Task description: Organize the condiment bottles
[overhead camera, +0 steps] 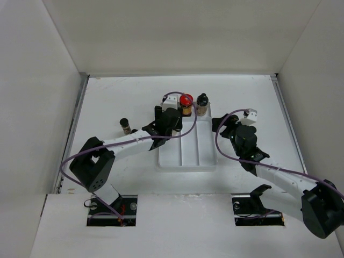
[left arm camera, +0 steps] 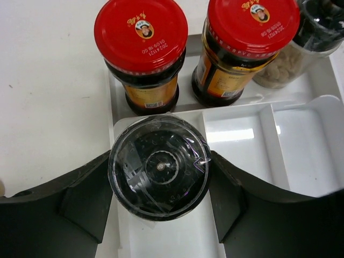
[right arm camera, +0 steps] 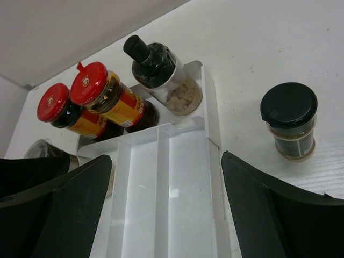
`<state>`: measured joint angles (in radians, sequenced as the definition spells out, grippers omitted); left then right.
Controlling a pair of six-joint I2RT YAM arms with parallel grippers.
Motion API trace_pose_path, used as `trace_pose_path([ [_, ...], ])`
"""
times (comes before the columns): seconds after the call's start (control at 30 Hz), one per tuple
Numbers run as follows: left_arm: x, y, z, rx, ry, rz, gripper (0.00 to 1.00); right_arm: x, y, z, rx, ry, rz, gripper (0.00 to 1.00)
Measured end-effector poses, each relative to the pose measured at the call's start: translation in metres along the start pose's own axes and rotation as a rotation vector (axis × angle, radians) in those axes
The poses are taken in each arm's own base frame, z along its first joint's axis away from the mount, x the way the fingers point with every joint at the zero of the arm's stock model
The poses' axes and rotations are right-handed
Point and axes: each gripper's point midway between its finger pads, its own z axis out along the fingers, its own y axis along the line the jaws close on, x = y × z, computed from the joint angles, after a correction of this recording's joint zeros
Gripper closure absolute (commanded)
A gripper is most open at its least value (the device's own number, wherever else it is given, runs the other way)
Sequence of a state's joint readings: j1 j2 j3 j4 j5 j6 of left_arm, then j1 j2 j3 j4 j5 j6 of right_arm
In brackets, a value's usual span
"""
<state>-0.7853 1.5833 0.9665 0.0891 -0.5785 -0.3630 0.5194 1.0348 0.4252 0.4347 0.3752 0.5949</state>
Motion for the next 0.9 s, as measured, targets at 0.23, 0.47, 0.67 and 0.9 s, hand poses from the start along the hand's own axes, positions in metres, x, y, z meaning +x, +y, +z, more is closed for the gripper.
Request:
trace_pose_path([
  [0.23,-0.019,-0.009,0.001,0.027,-0.071,-0.024,0.07,0.001,0.0,0.0,-0.003,0.003,0.0,0.1],
  [0.47,-0.059,0.003,-0.039,0.034,-0.178,-0.073,0.09,0.001,0.001,0.0,-0.006,0.005,0.0,0.1],
  [0.67,-0.087,0.052,-0.1,-0.035,-0.253,-0.164,0.12,0.001,0.002,0.0,-0.008,0.005,0.001,0.1],
  [0.9,-0.042,0.114,-0.128,-0.168,-0.151,-0.206,0.21,0.002,0.001,0.0,-0.008,0.008,-0.001,0.09],
])
